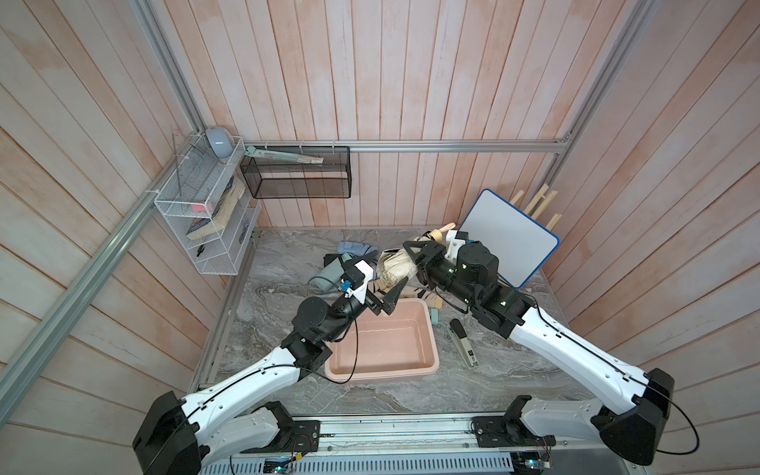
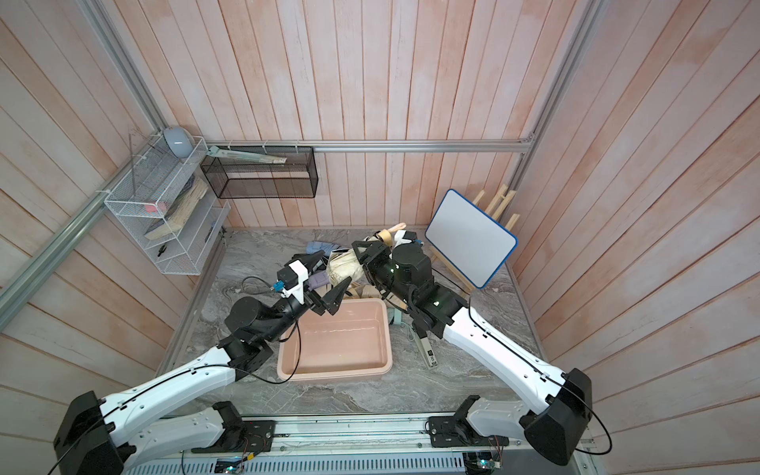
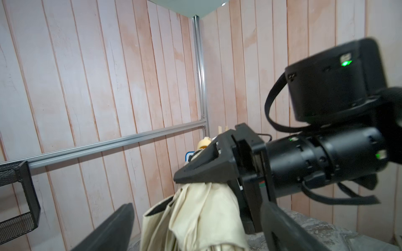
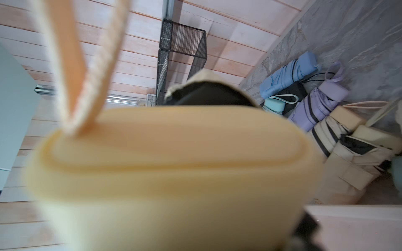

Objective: Put the umbrella into the storage box
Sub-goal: Pick up the umbrella from the center of the board, then place the umbrella in the storage box.

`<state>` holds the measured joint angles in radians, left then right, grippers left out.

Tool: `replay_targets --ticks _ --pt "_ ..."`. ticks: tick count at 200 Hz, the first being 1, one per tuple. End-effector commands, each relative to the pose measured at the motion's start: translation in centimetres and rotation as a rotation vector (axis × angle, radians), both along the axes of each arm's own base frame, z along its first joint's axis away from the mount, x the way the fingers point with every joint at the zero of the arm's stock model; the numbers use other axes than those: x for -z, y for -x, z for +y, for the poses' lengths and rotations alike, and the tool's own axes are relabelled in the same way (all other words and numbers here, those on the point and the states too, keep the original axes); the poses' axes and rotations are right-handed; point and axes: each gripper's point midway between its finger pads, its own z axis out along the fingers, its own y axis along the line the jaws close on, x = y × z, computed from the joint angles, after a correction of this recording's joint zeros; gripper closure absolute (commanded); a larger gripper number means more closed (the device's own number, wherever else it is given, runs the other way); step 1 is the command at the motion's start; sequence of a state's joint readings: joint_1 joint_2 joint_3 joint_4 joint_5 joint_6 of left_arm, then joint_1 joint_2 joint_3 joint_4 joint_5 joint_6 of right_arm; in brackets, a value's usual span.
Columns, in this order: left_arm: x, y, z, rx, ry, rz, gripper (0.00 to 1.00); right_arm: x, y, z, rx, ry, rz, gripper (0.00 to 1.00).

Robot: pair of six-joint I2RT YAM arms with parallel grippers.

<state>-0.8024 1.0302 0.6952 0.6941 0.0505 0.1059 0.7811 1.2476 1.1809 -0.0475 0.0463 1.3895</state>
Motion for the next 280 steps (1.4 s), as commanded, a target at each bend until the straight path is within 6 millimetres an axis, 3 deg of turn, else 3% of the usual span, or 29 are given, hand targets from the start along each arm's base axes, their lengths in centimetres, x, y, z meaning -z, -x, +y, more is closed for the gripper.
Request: replay_targets --ticks 1,24,43,77,113,161,220,280 --pt "-1.0 1.9 2.0 0.016 0.047 0.021 0.00 0.0 0.3 -0.3 -0.007 0.085 0.012 0.62" --pt "-1.3 3.2 4.3 0.009 0.095 0.117 0.00 2.2 1.5 0.3 -0.046 0.203 0.069 0.65" --pt "-0.7 2.4 6.8 -0.072 0.179 0.324 0.00 4.0 3.0 1.6 -0.095 0.289 0.108 0.67" --pt "3.9 1.5 9.5 -0.235 0.195 0.729 0.00 7.2 5.9 4.6 -0.188 0.426 0.150 0.67" --pt "8.0 2.3 11.6 -0.345 0.237 0.992 0.00 10.1 7.8 7.7 -0.264 0.558 0.160 0.67" --pt "13.7 4.1 13.2 -0.443 0.260 1.236 0.01 12.8 9.1 10.9 -0.346 0.678 0.157 0.66" --pt "18.4 5.4 13.6 -0.461 0.322 1.393 0.09 17.1 11.1 13.2 -0.461 0.786 0.220 0.64" --pt "20.4 5.6 13.7 -0.434 0.411 1.450 0.15 21.3 12.3 14.1 -0.573 0.867 0.246 0.62"
